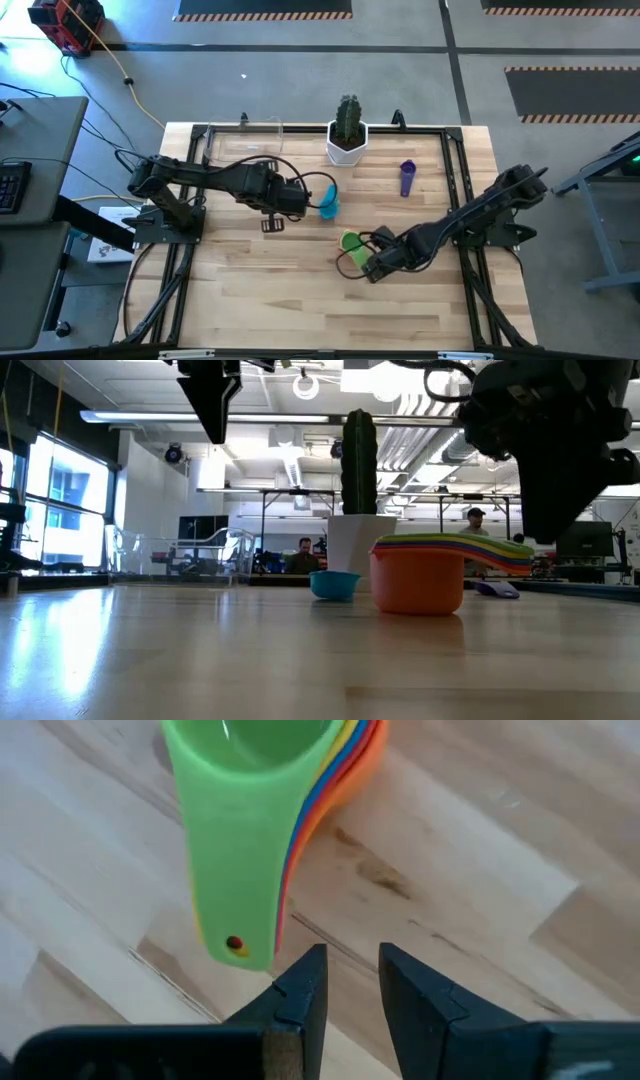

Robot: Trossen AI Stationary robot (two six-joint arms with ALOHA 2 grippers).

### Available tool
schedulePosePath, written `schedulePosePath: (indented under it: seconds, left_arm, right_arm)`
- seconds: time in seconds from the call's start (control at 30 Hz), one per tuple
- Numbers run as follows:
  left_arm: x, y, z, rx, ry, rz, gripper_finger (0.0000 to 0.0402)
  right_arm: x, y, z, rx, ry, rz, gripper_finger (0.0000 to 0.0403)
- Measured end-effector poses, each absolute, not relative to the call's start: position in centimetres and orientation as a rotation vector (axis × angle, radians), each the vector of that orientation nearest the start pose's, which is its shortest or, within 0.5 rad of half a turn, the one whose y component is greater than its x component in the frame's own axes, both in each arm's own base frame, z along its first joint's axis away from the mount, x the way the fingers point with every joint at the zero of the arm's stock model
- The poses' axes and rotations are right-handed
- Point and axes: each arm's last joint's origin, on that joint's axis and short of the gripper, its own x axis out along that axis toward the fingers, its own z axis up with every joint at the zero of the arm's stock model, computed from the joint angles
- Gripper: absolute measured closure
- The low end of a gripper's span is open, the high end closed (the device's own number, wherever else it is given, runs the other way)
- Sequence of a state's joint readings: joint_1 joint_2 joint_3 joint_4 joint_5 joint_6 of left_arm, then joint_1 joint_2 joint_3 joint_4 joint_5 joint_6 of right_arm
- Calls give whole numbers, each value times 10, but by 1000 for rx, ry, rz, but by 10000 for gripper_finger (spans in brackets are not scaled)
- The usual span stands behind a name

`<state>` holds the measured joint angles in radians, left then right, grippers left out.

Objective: Nest measuring cups in basket
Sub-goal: Stack the light blue measuring cup on the green measuring cup

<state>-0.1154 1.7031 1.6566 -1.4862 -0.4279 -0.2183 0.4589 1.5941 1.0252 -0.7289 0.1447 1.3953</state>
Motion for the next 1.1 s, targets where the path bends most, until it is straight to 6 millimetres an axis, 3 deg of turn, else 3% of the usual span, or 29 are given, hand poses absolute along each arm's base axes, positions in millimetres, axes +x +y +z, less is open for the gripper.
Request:
schedulePosePath:
  seconds: [0.33,0.53,0.77,1.1]
  left_arm:
    - [300,-23,324,229,1440,416,305]
    - [283,-16,323,189,1356,416,305]
    - [252,-2,321,99,1275,466,305]
    - [216,26,314,67,1291,557,305]
  right_arm:
    - [235,84,244,824,1003,-707,320]
    - [218,54,265,808,944,-771,320]
    - [210,20,276,746,878,-855,320]
    - [210,-31,275,713,878,-988,305]
